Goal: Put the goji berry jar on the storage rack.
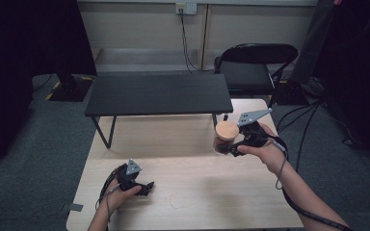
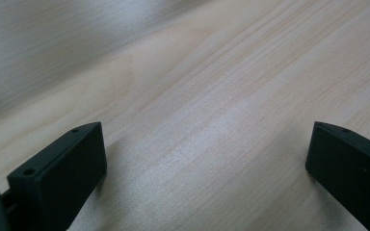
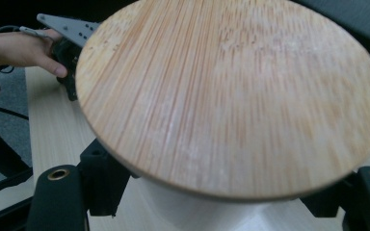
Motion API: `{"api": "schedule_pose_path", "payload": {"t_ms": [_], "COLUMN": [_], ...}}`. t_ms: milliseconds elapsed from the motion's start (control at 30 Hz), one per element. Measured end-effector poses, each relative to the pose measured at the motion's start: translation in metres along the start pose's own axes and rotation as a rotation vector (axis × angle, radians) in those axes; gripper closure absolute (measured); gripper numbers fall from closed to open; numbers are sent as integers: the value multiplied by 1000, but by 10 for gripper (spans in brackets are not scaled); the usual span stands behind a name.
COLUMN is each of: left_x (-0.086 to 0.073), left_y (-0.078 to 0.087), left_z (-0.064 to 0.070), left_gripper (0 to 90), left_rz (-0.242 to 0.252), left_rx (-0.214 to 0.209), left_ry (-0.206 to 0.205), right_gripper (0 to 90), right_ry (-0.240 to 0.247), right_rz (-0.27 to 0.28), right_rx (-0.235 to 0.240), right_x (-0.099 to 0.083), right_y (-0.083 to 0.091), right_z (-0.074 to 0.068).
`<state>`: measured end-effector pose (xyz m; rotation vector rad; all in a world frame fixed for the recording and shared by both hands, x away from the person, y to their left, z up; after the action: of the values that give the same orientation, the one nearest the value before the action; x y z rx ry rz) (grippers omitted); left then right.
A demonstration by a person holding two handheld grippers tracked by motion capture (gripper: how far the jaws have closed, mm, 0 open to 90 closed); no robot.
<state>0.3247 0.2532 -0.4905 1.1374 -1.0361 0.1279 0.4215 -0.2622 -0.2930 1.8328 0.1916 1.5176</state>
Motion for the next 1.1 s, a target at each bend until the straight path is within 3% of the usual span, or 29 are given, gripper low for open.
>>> {"api": "schedule_pose_path", "payload": {"t_ms": [67,567,800,1100], "left_x": [0,0,0,0], "left_y": [0,0,0,0], "left_z": [0,0,0,0], "left_gripper": [0,0,0,0], "left_rz": [0,0,-1,-1], "left_rx": [0,0,0,0], "left_ry": [0,0,-1,-1], "right_gripper": [259,259,259,259], "right_ry": [9,1,15,13], "right_rz": [-10,-15,-38,-49], "right_rx": [-14,-38,-63,-85], "right_x": [13,57,86,109], "right_y": [1,-3,-12,-25], "right_z": [0,5,7,15]}}
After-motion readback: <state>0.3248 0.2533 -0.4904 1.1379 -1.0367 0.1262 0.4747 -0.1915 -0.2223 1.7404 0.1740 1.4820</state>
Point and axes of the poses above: each handheld gripper's, and its own axes: y roughly backward along the jaws, x roughly out of its top, z roughly to its right, the point moved 5 cm from there along -y, roughly forward along the jaws, and after that the axes turned 2 degrees about -x, right-handed, at the moved point
